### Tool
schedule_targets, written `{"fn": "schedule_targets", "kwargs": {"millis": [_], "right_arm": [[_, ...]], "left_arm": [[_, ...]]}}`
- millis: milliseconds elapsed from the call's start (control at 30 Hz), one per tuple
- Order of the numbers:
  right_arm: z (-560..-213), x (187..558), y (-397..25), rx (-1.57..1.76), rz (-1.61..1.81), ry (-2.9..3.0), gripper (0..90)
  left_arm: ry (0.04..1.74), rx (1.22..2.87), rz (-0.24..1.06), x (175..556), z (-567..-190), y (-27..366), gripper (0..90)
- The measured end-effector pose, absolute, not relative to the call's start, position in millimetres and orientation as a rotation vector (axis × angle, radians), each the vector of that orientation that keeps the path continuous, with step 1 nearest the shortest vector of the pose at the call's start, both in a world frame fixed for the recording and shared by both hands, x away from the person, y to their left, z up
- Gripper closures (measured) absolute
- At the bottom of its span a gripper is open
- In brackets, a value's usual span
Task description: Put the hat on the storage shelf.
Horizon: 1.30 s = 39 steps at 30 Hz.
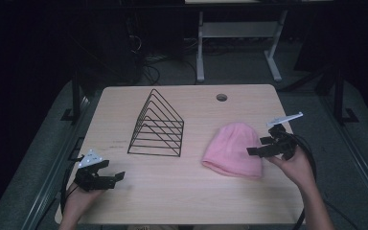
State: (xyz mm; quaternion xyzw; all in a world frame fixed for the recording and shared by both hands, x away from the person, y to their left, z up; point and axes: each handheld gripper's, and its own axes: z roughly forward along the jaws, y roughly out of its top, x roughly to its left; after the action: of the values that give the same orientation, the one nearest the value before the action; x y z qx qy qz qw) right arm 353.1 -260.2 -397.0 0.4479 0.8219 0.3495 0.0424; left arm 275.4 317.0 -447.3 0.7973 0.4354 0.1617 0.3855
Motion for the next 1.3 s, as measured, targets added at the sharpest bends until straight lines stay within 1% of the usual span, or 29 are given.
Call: {"fn": "schedule_targets", "kwargs": {"millis": [333, 400, 667, 833, 1000, 1267, 1300], "right_arm": [[-400.9, 388.3, -255.1, 1.411, 1.056, 2.565, 18.4], [-401.4, 393.1, -255.1, 1.413, 1.046, 2.573, 18.3], [-401.9, 412.3, -259.0, 1.442, 1.027, 2.57, 18.4], [-407.5, 430.3, -264.0, 1.486, 1.014, 2.574, 20.0], [-411.7, 439.9, -264.7, 1.517, 1.015, 2.57, 20.4], [-424.5, 453.2, -264.9, 1.567, 0.985, 2.585, 27.3], [-427.8, 456.4, -265.1, 1.592, 0.976, 2.59, 30.1]], "left_arm": [[1.105, 2.049, 0.398, 276.4, -449.8, 315.4, 17.2], [1.097, 2.071, 0.401, 276.7, -450.2, 315.4, 17.2], [1.108, 2.06, 0.402, 275.9, -451.0, 317.4, 17.2], [1.11, 2.069, 0.403, 276.4, -451.9, 318.2, 17.2], [1.119, 2.064, 0.405, 276.0, -452.7, 319.5, 17.2], [1.123, 2.068, 0.414, 275.3, -452.1, 320.1, 17.2], [1.127, 2.063, 0.413, 274.7, -452.0, 320.5, 17.2]]}}
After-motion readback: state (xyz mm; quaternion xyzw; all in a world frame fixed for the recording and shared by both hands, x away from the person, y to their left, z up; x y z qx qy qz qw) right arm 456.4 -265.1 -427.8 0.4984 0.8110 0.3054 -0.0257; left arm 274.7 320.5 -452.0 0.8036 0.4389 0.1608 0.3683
